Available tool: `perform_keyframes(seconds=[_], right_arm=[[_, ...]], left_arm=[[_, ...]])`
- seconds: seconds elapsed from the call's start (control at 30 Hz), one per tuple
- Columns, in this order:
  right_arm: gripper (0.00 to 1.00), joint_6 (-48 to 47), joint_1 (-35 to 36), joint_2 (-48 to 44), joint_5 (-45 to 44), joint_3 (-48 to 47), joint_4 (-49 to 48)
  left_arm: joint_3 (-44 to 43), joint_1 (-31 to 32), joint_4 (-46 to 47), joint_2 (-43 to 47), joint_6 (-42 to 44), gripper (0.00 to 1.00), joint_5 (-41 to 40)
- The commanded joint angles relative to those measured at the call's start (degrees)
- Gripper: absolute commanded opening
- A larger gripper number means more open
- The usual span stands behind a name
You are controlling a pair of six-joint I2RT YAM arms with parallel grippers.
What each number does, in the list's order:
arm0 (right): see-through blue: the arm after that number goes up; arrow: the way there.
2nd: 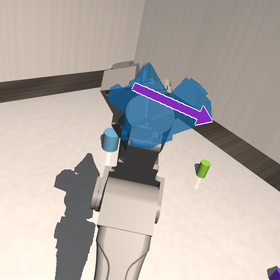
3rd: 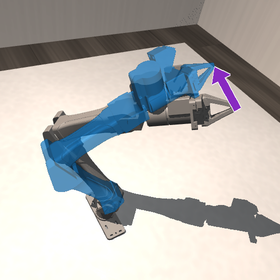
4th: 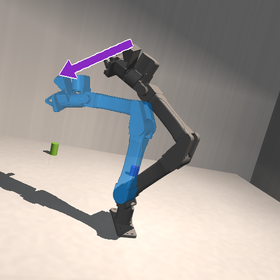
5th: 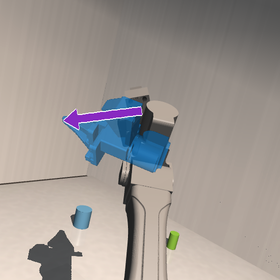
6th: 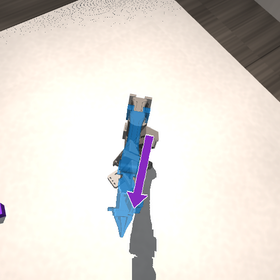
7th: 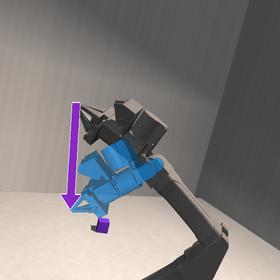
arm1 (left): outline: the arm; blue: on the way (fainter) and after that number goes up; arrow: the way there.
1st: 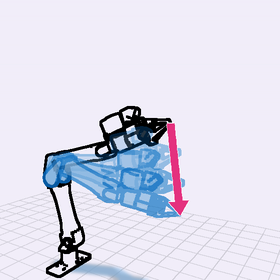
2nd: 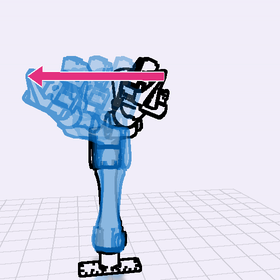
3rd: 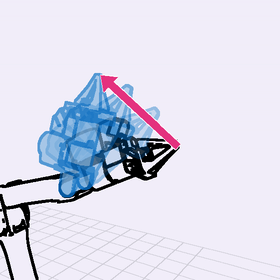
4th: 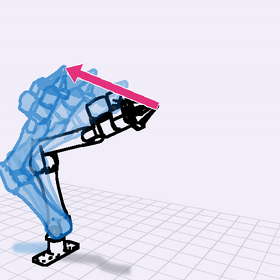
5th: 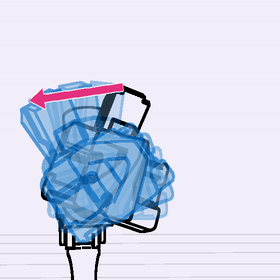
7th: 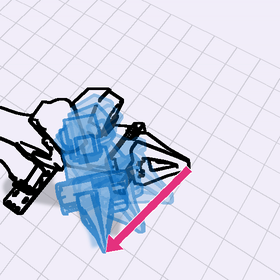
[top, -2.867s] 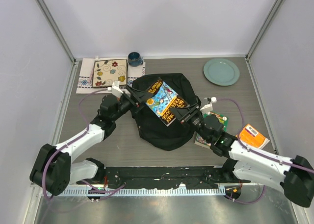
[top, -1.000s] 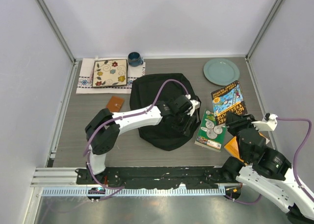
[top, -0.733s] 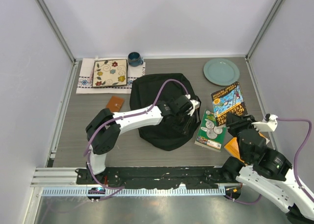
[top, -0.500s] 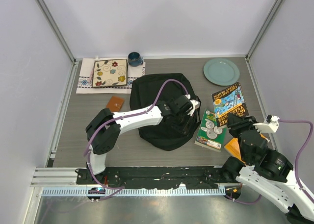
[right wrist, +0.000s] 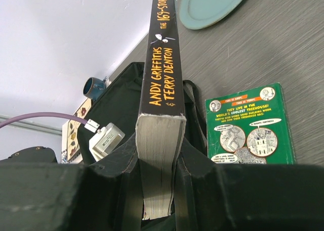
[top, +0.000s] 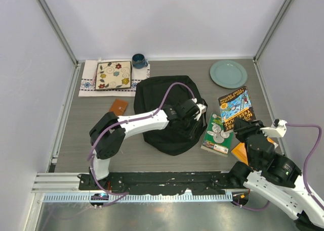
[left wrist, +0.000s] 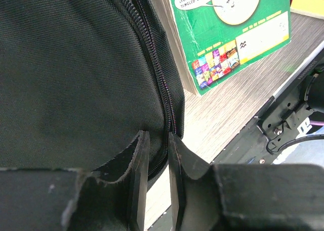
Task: Pack the student bag
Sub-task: Place the book in the student bag.
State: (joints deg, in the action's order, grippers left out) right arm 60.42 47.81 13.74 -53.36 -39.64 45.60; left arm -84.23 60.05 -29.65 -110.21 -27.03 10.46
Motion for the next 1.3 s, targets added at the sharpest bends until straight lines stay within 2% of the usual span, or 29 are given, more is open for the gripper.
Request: perform_keyframes(seconds=[0.0,0.13,0.33,0.43,0.73,0.87,1.07,1.17,1.27], right_arm=[[0.01,1.98,0.0,-0.99,-2.8,-0.62,-3.59],[0.02,2.07,0.0,-1.17,-2.89,-0.35,-3.51],[0.02,2.24,0.09,-1.08,-2.97,-0.26,-3.51],[0.02,2.24,0.0,-0.99,-2.89,-0.26,-3.59],[0.02,2.42,0.0,-1.08,-3.15,-0.35,-2.63],[0.02,3.29,0.09,-0.82,-2.89,-0.44,-0.43],[0.02,4.79,0.0,-2.13,-1.04,-0.35,3.87],[0.02,5.76,0.0,-3.36,-0.78,-0.09,5.45],[0.02,6.37,0.0,-4.42,-1.22,0.17,6.25]], left_arm=[[-2.7,1.03,-0.58,-0.62,-0.13,0.25,-2.19],[-4.19,2.17,-2.43,-1.41,0.83,0.25,-5.35],[-6.56,4.19,-5.59,-2.72,2.24,0.06,-11.85],[-6.74,4.72,-6.12,-2.73,2.33,0.0,-14.14],[-6.74,5.08,-6.3,0.35,2.68,0.0,-22.67],[-8.06,4.9,-6.83,2.19,3.38,0.0,-30.74],[-10.87,3.06,-7.0,4.74,4.17,0.0,-32.17],[-11.49,2.35,-6.83,4.92,4.44,0.0,-26.91],[-10.87,2.35,-5.52,4.57,2.69,0.36,-21.2]])
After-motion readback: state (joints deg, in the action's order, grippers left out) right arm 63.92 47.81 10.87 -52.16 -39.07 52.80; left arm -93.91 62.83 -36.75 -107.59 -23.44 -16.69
